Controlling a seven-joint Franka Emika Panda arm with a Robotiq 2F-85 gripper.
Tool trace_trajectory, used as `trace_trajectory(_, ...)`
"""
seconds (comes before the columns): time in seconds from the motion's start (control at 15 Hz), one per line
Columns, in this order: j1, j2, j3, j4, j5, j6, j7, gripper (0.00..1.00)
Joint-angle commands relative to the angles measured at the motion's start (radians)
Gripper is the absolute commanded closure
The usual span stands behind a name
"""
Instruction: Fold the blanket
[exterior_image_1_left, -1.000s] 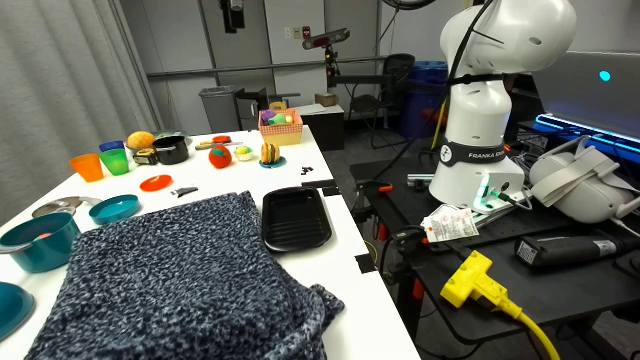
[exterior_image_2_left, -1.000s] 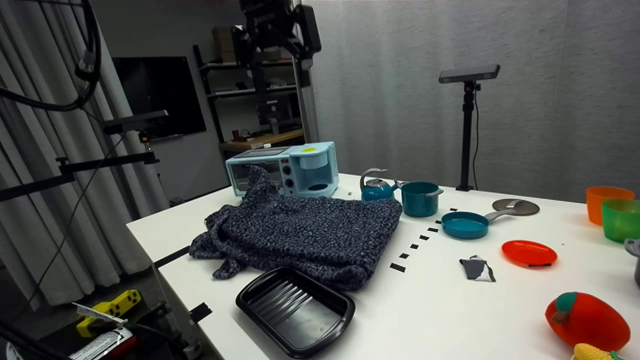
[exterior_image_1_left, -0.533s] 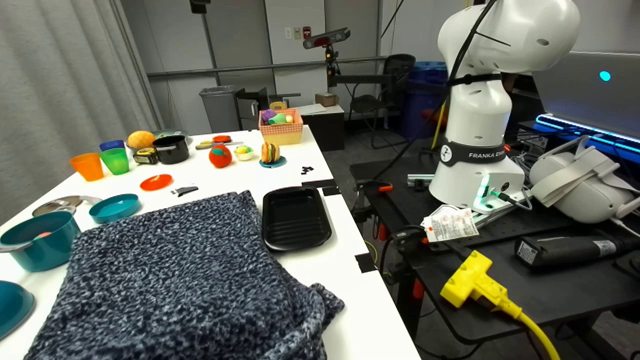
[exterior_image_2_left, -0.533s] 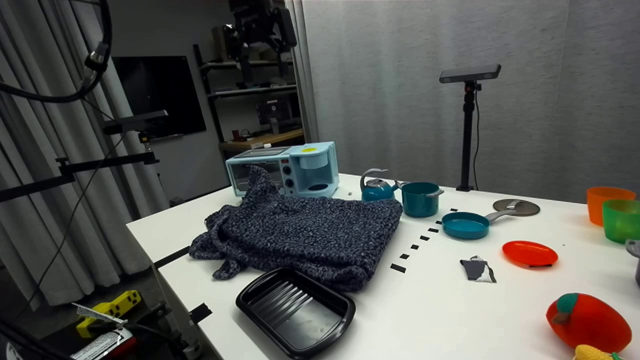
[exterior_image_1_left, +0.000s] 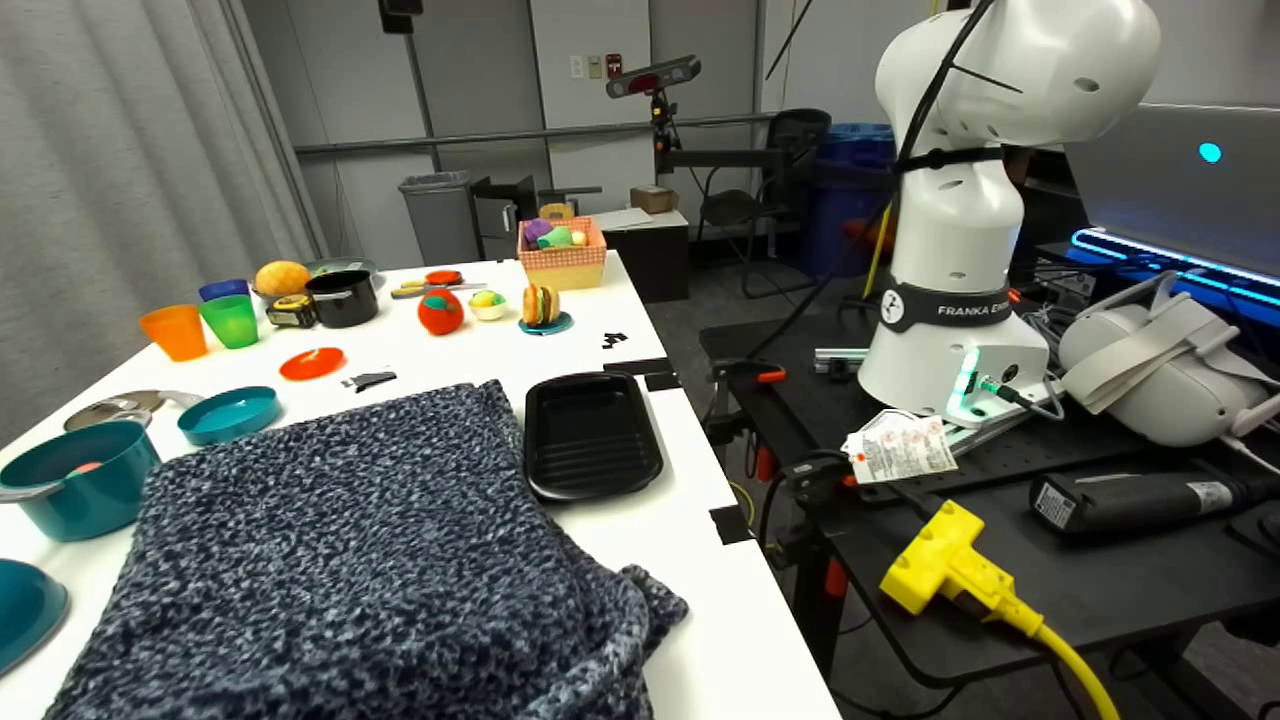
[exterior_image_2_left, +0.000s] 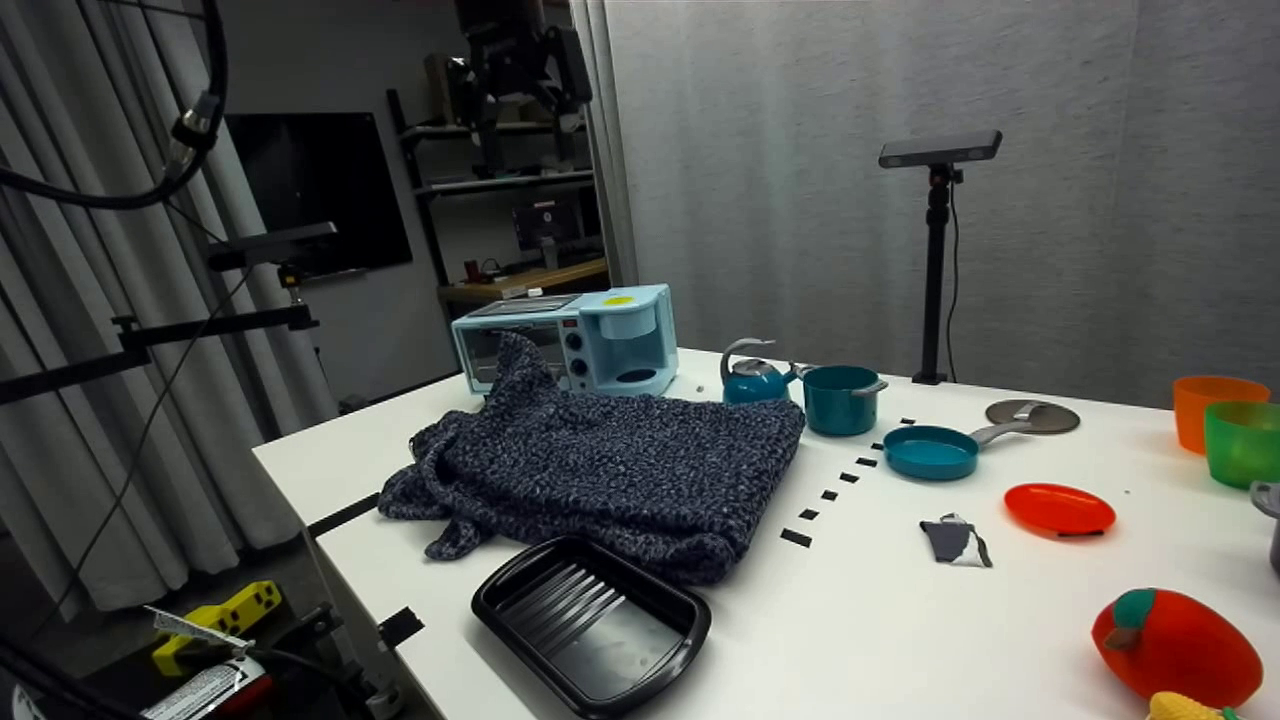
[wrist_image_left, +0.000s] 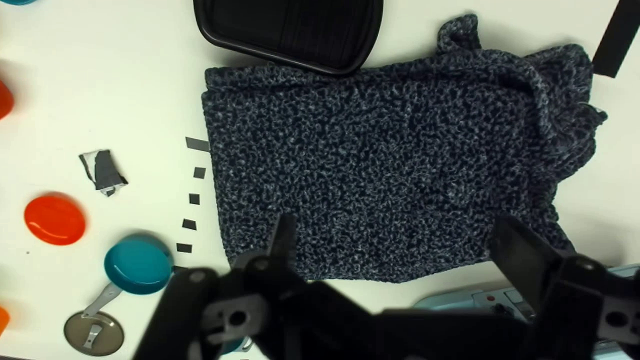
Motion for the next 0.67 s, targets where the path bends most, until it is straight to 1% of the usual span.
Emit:
trace_trajectory(0.0,0.037,0.021,0.016,-0.061,0.073,0.044,-0.040,0.00)
trace_trajectory(0.27,0.067,0.088,0.043,-0.137,0.131,0.097,-0.070,0.00)
trace_trajectory(0.4,0.077,0.133,0.055,-0.154,0.158,0.119,-0.089,0.00)
trace_trajectory(0.53,0.080,0.173,0.062,-0.149,0.179,0.099,-0.135,0.00)
trace_trajectory(0.6,0.070,0.146,0.068,-0.156,0.144,0.101,-0.078,0.00)
